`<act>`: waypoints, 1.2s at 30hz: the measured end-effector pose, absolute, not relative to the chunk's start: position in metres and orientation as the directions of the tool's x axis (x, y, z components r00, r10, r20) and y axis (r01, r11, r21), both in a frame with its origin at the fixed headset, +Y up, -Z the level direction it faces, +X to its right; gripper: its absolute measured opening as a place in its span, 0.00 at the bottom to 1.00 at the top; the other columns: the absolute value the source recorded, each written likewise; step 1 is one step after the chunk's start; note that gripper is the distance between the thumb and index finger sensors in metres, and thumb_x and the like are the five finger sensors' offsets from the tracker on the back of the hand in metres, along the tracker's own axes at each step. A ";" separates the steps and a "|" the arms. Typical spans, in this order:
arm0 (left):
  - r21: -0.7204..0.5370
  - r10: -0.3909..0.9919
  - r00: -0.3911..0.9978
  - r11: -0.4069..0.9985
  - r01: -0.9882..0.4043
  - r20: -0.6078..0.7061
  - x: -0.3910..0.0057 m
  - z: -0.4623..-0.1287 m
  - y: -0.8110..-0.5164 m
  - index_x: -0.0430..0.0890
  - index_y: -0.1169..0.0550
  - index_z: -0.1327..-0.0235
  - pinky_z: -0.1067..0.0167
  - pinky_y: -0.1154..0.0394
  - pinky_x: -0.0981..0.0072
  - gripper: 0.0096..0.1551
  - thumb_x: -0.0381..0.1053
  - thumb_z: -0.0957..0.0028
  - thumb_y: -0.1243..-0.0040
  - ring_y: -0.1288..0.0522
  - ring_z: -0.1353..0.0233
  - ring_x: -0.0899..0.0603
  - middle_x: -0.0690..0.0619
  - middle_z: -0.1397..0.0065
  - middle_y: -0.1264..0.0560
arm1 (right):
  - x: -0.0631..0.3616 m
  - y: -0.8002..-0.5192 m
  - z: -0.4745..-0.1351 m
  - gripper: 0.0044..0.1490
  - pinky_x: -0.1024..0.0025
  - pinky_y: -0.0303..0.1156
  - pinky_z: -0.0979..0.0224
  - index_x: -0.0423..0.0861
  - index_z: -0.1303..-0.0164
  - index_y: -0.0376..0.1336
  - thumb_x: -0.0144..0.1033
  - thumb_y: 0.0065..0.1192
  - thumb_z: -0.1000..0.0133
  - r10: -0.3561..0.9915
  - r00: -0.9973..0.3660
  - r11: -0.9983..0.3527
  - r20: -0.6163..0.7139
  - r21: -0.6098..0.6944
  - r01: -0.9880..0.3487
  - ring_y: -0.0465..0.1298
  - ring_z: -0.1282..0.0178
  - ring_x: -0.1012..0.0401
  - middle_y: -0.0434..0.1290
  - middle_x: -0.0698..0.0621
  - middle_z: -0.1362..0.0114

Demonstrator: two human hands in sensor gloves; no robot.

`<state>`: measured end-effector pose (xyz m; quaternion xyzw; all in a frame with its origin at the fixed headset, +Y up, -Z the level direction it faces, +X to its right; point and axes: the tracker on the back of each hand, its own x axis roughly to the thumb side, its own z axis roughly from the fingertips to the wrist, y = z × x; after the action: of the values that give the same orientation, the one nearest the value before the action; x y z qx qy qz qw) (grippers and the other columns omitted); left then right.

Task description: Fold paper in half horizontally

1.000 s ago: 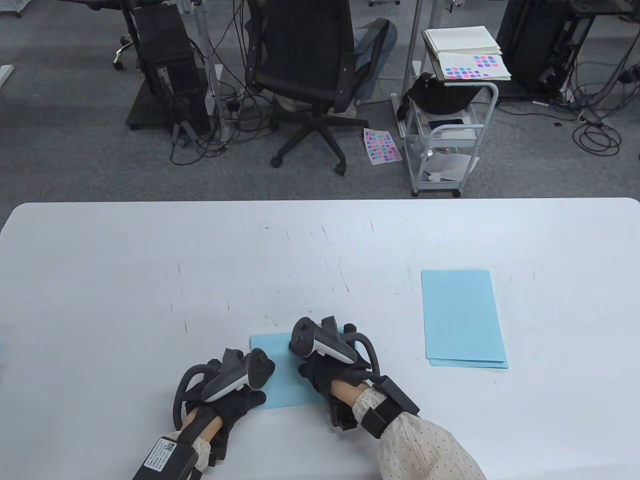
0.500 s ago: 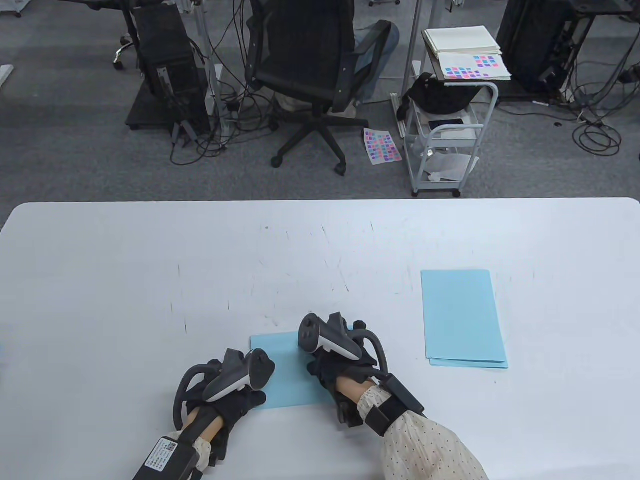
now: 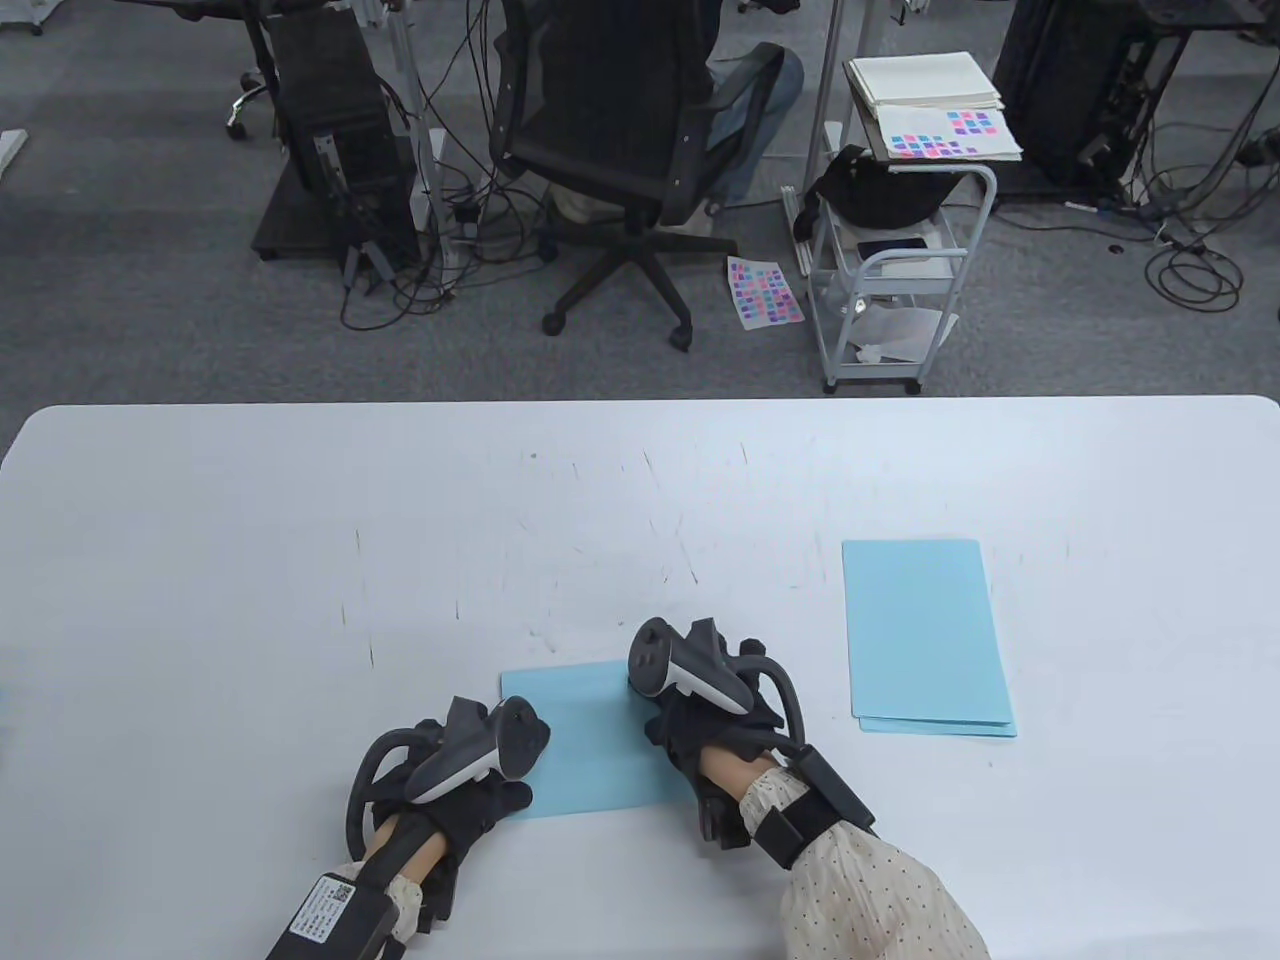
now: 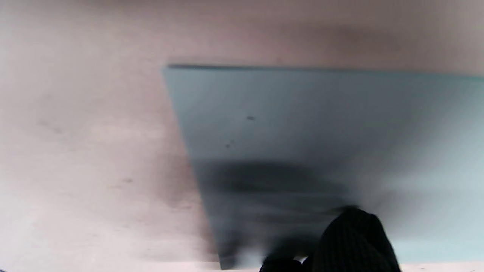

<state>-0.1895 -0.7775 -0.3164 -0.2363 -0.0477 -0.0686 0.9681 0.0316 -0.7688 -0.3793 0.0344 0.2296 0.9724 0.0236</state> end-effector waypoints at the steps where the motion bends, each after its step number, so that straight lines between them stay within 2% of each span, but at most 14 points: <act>1: -0.451 -0.110 0.986 0.879 0.155 0.125 -0.190 -0.316 -0.778 0.79 0.46 0.33 0.16 0.46 0.47 0.40 0.65 0.60 0.47 0.49 0.13 0.53 0.74 0.18 0.51 | 0.035 -0.769 -0.380 0.40 0.36 0.26 0.21 0.69 0.25 0.50 0.45 0.61 0.46 0.062 -0.997 -0.893 0.047 0.449 -0.034 0.33 0.13 0.50 0.46 0.68 0.14; 10: -0.453 -0.108 0.987 0.878 0.152 0.123 -0.190 -0.317 -0.778 0.80 0.46 0.34 0.16 0.46 0.47 0.40 0.66 0.60 0.47 0.49 0.13 0.53 0.75 0.18 0.52 | 0.063 -0.770 -0.386 0.40 0.36 0.27 0.20 0.70 0.25 0.50 0.45 0.61 0.46 0.076 -0.997 -0.887 -0.028 0.455 -0.081 0.33 0.13 0.50 0.46 0.68 0.14; 19: -0.454 -0.106 0.987 0.878 0.150 0.122 -0.190 -0.317 -0.778 0.80 0.46 0.34 0.16 0.46 0.47 0.39 0.66 0.61 0.46 0.49 0.13 0.53 0.75 0.19 0.51 | 0.073 -0.771 -0.385 0.40 0.36 0.28 0.21 0.67 0.24 0.49 0.45 0.60 0.46 0.090 -0.995 -0.888 -0.053 0.447 -0.104 0.34 0.13 0.50 0.45 0.66 0.13; 21: -0.456 -0.102 0.987 0.877 0.148 0.124 -0.190 -0.317 -0.778 0.80 0.46 0.34 0.16 0.46 0.47 0.39 0.65 0.61 0.47 0.50 0.13 0.53 0.75 0.19 0.52 | 0.075 -0.770 -0.381 0.42 0.35 0.28 0.21 0.67 0.23 0.47 0.45 0.60 0.46 0.098 -0.994 -0.900 -0.042 0.423 -0.106 0.34 0.13 0.50 0.44 0.63 0.12; 25: -0.461 -0.098 0.987 0.875 0.145 0.125 -0.191 -0.318 -0.778 0.80 0.46 0.34 0.16 0.46 0.47 0.39 0.65 0.61 0.47 0.50 0.13 0.53 0.75 0.19 0.52 | 0.077 -0.762 -0.360 0.43 0.35 0.28 0.21 0.67 0.23 0.45 0.46 0.59 0.46 0.145 -0.989 -0.917 0.032 0.378 -0.123 0.32 0.13 0.50 0.40 0.63 0.12; 29: -0.467 -0.089 0.987 0.873 0.142 0.134 -0.192 -0.321 -0.777 0.80 0.46 0.34 0.15 0.46 0.47 0.39 0.65 0.61 0.46 0.50 0.13 0.53 0.76 0.19 0.52 | 0.073 -0.767 -0.336 0.42 0.35 0.28 0.21 0.68 0.23 0.46 0.47 0.59 0.46 0.169 -0.973 -0.901 0.157 0.425 -0.088 0.31 0.14 0.50 0.40 0.64 0.12; 34: -0.473 -0.087 0.988 0.870 0.138 0.128 -0.191 -0.322 -0.776 0.80 0.45 0.34 0.15 0.47 0.46 0.40 0.65 0.60 0.45 0.50 0.13 0.52 0.76 0.18 0.52 | 0.068 -0.779 -0.327 0.42 0.35 0.28 0.21 0.69 0.23 0.45 0.49 0.57 0.47 0.132 -0.971 -0.888 0.202 0.460 -0.025 0.31 0.14 0.50 0.38 0.64 0.12; 36: -0.471 -0.098 0.987 0.870 0.148 0.129 -0.190 -0.323 -0.775 0.80 0.45 0.34 0.15 0.47 0.46 0.40 0.64 0.60 0.45 0.50 0.13 0.52 0.76 0.18 0.51 | 0.069 -0.778 -0.328 0.42 0.35 0.27 0.21 0.69 0.23 0.45 0.49 0.57 0.47 0.152 -0.969 -0.882 0.193 0.469 -0.045 0.31 0.14 0.49 0.39 0.64 0.12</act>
<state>-0.1899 -0.7753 -0.3226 -0.2474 -0.0506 -0.0635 0.9655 0.0694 -0.7784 -0.3281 0.1128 0.2373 0.9635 0.0513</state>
